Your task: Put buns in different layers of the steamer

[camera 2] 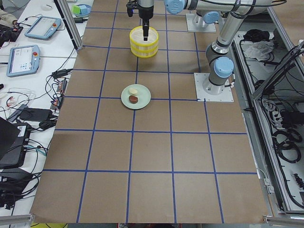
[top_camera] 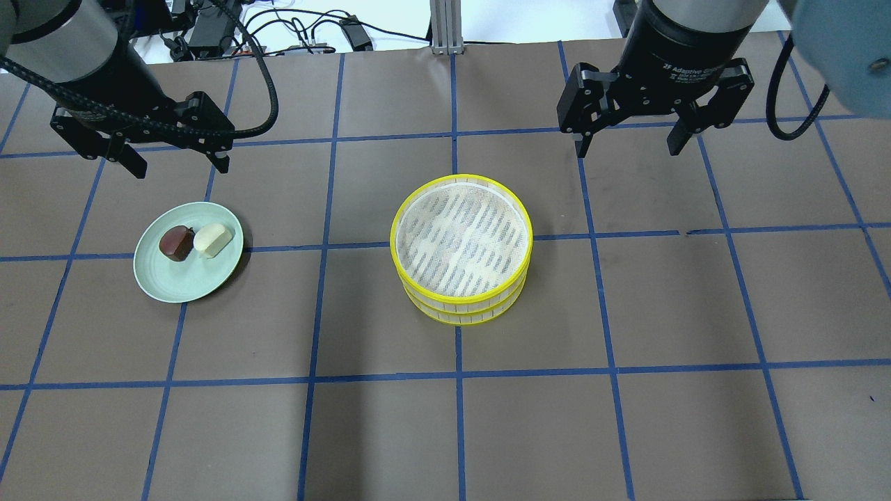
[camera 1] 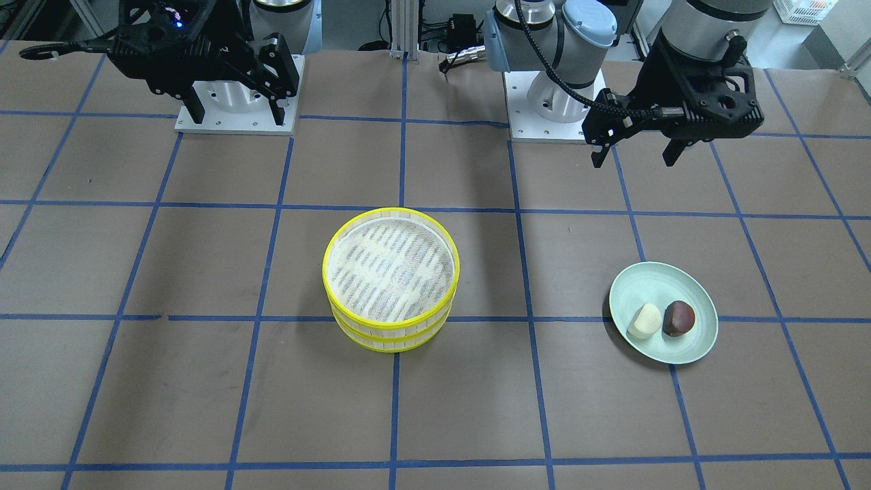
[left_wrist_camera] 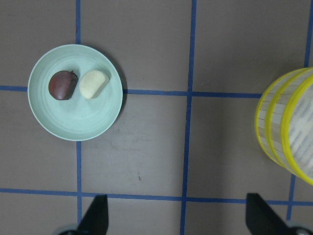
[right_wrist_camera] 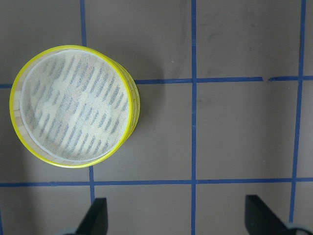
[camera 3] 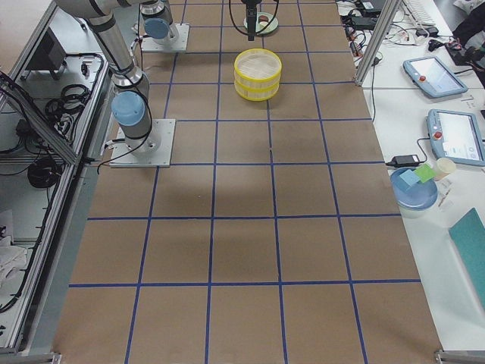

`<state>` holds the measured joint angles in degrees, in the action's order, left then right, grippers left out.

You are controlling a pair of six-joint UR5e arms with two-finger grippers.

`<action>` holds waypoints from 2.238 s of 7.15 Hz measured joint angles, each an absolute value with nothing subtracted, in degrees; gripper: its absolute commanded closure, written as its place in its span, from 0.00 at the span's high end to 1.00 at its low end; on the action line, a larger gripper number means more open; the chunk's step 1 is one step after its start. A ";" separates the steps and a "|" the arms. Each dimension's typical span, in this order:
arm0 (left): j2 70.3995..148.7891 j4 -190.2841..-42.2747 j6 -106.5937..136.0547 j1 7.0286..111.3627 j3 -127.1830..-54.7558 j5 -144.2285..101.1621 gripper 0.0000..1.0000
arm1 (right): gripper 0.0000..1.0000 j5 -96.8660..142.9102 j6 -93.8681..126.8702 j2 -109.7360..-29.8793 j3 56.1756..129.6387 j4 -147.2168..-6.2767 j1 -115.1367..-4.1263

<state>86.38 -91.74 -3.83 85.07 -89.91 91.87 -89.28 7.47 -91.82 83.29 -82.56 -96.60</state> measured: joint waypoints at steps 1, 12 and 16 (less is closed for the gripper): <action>86.65 -91.70 -6.64 84.69 -89.94 92.04 1.00 | 1.00 -89.57 7.49 -91.64 83.39 -82.43 -96.59; 99.63 -78.36 -33.94 74.55 -98.56 92.30 0.82 | 0.84 -89.51 17.20 -76.61 98.21 -106.57 -100.95; 108.44 -70.05 -36.27 74.36 -99.13 96.22 0.81 | 0.39 -88.81 17.74 -72.61 98.26 -108.30 -101.57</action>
